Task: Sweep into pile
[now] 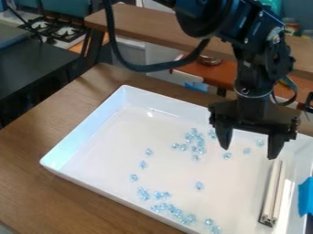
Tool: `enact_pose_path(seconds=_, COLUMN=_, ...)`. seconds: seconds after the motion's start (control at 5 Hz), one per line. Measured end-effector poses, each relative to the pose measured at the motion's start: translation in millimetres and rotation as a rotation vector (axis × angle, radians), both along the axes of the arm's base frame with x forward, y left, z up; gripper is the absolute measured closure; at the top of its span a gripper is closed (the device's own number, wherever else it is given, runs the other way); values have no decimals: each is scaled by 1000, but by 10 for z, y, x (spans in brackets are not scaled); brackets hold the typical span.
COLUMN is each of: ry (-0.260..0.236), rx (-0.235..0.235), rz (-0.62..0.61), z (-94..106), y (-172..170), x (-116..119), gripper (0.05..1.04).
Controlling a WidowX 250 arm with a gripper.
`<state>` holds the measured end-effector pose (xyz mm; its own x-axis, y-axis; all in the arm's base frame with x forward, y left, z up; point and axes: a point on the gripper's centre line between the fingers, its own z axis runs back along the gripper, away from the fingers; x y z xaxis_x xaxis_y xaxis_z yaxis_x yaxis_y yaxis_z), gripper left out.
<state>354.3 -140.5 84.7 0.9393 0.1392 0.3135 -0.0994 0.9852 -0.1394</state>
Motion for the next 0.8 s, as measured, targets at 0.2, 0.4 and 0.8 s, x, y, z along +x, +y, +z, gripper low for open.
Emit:
enact_pose_path(seconds=0.2, ry=61, rx=20, rz=9, z=-213, y=30, x=-82, gripper=84)
enact_pose_path(seconds=0.4, ry=95, rx=16, rz=41, z=-425, y=0, x=-49, gripper=84)
enact_pose_path(seconds=0.8, ry=82, rx=22, rz=69, z=-664, y=-130, x=115, gripper=84)
